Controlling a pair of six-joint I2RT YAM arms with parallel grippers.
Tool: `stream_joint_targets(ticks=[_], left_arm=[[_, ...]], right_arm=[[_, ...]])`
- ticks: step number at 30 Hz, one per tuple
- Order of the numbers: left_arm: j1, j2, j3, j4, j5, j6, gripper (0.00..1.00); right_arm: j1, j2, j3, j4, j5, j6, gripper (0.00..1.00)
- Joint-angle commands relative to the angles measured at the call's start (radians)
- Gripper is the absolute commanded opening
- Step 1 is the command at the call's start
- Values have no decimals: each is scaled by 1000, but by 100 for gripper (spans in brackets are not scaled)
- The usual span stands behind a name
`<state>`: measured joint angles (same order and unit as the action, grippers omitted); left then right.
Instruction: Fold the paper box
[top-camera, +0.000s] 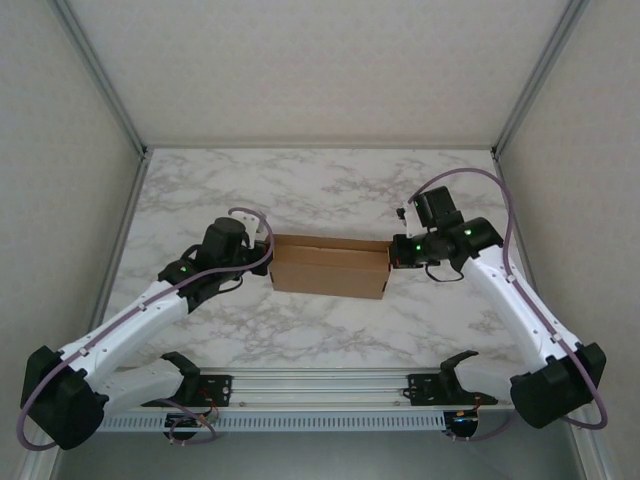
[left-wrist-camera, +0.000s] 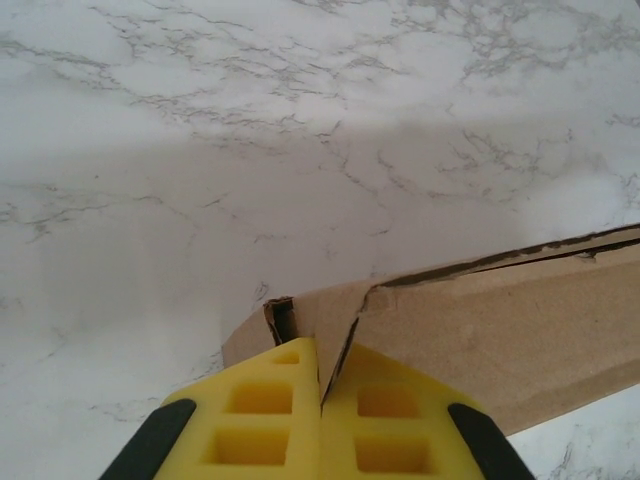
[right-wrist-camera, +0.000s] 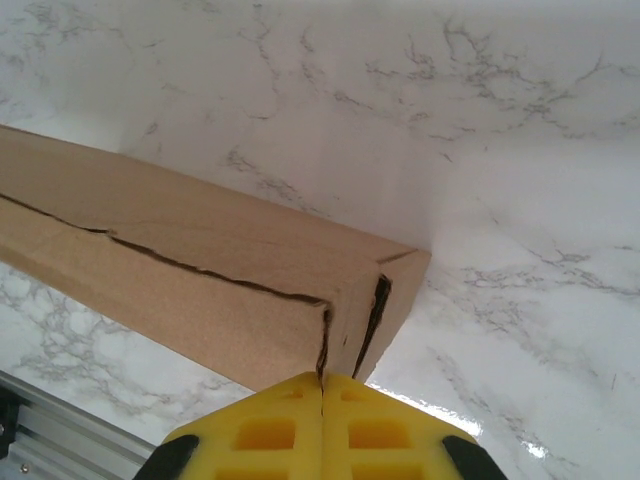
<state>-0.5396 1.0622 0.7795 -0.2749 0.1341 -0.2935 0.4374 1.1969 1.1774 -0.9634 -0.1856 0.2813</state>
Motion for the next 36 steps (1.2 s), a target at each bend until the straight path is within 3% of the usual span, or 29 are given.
stream_joint_targets(ticks=[1,16,36], left_arm=[[-2,5,47,-10,-30,-51,0],[0,57,102,-68,-28,-107,0],[-5,25,-1,-17,-84,-95,0]], right_arm=[[9,11,45,-38,4,42,0],[9,83,86,-19,-38,110,0],[11,-41,-130,167,16,31,0]])
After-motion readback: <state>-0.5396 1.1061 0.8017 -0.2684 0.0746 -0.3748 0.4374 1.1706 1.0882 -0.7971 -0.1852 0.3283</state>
